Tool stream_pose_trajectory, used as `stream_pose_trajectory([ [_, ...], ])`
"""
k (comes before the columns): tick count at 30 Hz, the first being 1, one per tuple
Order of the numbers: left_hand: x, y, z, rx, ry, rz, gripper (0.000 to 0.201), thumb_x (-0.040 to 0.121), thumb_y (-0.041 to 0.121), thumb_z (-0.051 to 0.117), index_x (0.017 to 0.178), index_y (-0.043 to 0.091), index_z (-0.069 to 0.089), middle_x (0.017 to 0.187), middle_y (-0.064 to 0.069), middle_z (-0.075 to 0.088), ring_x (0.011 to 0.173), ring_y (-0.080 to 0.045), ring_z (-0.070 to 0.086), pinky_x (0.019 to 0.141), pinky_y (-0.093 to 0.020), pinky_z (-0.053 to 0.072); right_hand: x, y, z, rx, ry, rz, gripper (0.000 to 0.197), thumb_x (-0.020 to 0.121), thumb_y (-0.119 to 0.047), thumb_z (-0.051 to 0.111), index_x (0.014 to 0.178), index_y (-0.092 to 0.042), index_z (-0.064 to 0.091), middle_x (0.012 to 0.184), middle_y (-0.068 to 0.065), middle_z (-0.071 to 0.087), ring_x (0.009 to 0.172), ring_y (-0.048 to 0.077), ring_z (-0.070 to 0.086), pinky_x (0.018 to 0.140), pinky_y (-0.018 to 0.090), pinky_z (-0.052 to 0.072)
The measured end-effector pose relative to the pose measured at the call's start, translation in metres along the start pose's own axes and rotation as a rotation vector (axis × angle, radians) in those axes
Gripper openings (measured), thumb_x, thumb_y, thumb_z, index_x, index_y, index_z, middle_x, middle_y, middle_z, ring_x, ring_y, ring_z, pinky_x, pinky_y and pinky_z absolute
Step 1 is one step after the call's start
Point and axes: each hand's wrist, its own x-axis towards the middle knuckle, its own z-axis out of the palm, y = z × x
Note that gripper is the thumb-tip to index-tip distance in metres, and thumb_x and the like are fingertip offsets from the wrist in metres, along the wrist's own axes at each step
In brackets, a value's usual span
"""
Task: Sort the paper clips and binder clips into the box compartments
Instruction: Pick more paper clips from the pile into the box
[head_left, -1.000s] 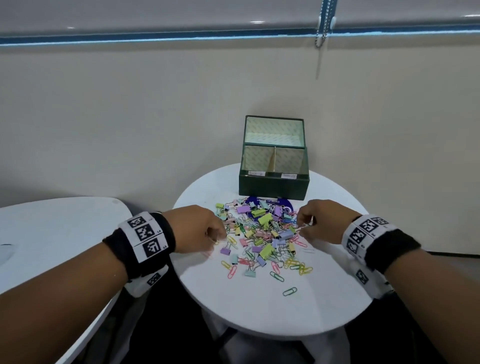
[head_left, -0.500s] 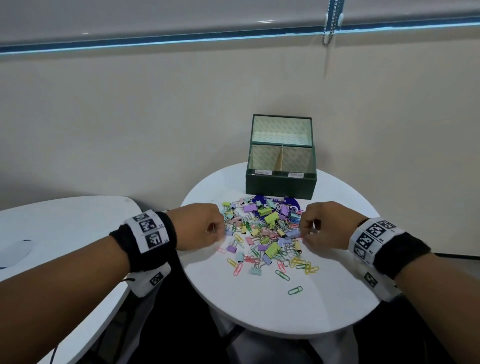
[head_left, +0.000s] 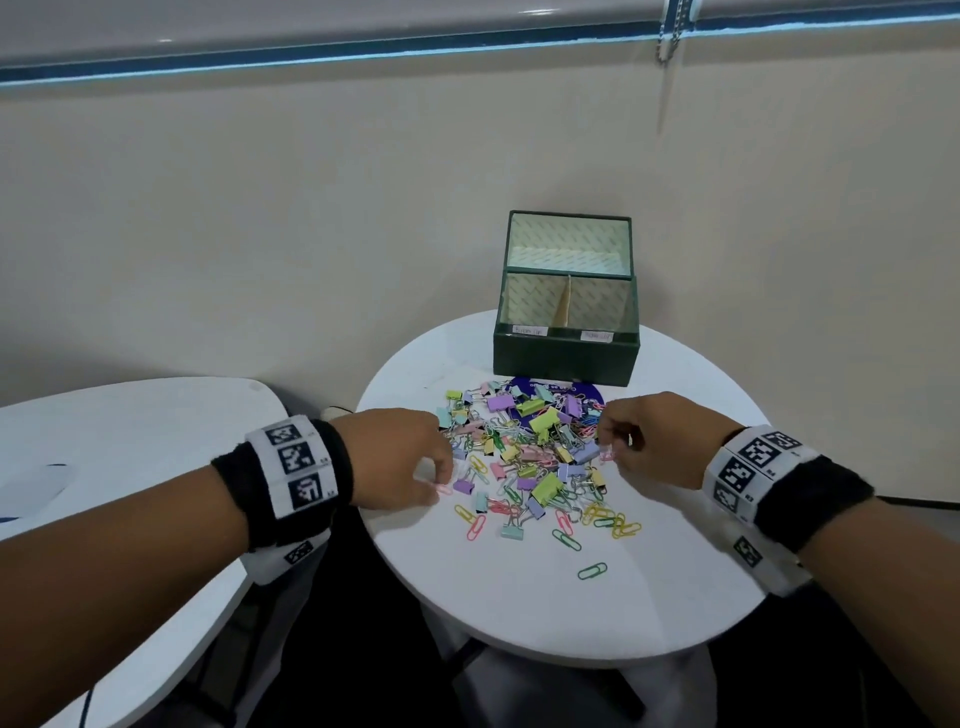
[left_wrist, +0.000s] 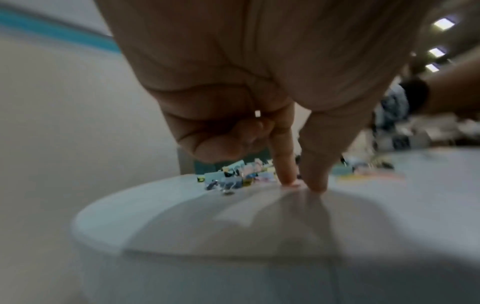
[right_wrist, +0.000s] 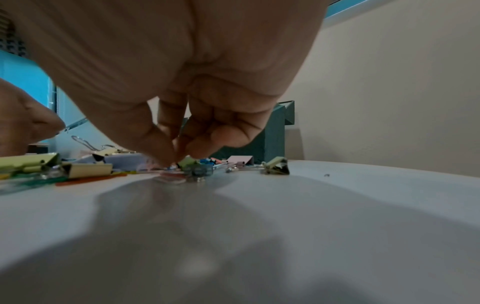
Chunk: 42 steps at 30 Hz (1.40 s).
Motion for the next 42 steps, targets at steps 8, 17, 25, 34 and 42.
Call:
stream_pose_trajectory([
  [8,0.005,0.0,0.005,0.076,0.067,0.028,0.016,0.089,0.034,0.05,0.086,0.024,0.062,0.093,0.009,0.058,0.081,-0.016,0.057,0.069,-0.028,0.043,0.0,-0.003,-0.007,0.017,0.054,-0.011,0.024,0.086,-0.01,0.056,0.07,-0.029,0.054,0.084,-0.009,0.055,0.075,0.01,0.051,0.066,0.024,0.04],
  [17,0.025,-0.029,-0.001,-0.935,0.11,-0.263,0.038,0.101,0.037,0.051,0.072,0.014,0.047,0.055,-0.004,0.048,0.043,-0.017,0.039,0.044,-0.024,0.033,-0.002,-0.002,-0.007,0.035,0.117,0.048,0.014,0.098,-0.017,0.046,0.088,-0.025,0.051,0.077,-0.003,0.064,0.068,0.015,0.055,0.065,0.032,0.046],
  [25,0.018,-0.018,0.0,0.179,0.138,0.127,0.02,0.099,0.044,0.047,0.109,0.04,0.065,0.09,0.015,0.053,0.081,-0.009,0.053,0.065,-0.025,0.036,-0.003,-0.005,-0.011,0.064,0.079,0.05,0.023,0.1,-0.014,0.041,0.079,-0.019,0.049,0.077,0.003,0.061,0.071,0.02,0.049,0.072,0.04,0.047],
  [34,0.03,-0.018,-0.003,0.111,0.191,0.235,0.016,0.094,0.035,0.051,0.094,0.03,0.066,0.088,0.015,0.05,0.078,-0.011,0.056,0.066,-0.024,0.035,-0.002,-0.004,-0.011,0.072,0.099,0.049,0.02,0.1,-0.015,0.041,0.089,-0.024,0.055,0.086,-0.004,0.064,0.08,0.019,0.056,0.074,0.033,0.046],
  [42,0.107,0.006,-0.076,-0.787,0.165,-0.029,0.018,0.1,0.033,0.054,0.089,0.02,0.06,0.074,0.006,0.056,0.063,-0.01,0.047,0.061,-0.023,0.044,0.038,0.005,-0.046,0.191,0.388,0.136,0.012,0.102,-0.022,0.051,0.099,-0.029,0.06,0.092,-0.01,0.066,0.071,0.008,0.06,0.062,0.022,0.044],
])
